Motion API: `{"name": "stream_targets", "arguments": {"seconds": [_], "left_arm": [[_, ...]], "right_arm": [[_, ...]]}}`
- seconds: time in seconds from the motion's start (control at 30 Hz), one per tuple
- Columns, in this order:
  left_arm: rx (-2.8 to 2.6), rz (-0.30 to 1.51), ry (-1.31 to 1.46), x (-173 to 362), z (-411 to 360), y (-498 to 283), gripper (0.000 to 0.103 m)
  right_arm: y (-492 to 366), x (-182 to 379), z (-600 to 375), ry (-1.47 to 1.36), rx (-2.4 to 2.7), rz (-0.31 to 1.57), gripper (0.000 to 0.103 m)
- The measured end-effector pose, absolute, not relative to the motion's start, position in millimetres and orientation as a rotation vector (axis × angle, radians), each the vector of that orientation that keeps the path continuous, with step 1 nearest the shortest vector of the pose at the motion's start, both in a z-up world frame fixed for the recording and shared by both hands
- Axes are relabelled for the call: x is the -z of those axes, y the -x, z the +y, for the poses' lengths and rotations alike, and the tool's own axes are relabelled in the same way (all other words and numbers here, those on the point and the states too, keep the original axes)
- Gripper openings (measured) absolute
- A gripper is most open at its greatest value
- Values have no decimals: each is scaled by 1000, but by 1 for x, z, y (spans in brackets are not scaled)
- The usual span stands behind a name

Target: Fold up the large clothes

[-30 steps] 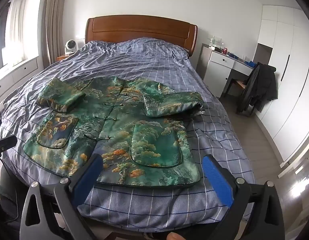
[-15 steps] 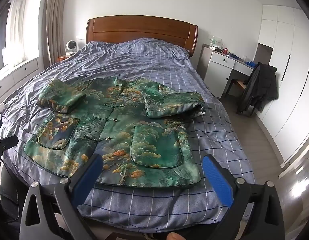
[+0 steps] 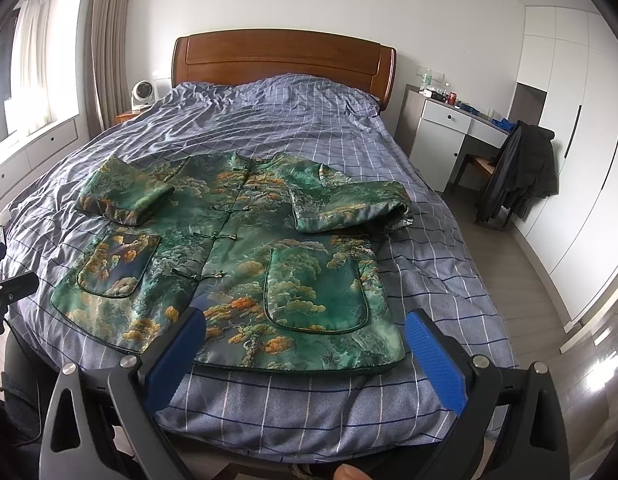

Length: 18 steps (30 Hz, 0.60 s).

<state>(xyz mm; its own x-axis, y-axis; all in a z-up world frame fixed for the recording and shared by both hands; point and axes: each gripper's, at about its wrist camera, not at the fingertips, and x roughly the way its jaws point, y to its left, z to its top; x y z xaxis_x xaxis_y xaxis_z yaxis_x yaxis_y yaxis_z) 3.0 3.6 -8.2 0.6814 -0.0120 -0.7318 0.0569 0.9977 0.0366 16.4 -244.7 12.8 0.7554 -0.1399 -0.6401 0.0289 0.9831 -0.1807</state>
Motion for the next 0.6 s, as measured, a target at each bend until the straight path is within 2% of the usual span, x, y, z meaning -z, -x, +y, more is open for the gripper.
{"name": "stream_targets", "arguments": {"seconds": [0.6], "left_arm": [[40,823,-60,12,-2,1,103]], "right_arm": [[-16,-12,-243,160,93,711,101]]}}
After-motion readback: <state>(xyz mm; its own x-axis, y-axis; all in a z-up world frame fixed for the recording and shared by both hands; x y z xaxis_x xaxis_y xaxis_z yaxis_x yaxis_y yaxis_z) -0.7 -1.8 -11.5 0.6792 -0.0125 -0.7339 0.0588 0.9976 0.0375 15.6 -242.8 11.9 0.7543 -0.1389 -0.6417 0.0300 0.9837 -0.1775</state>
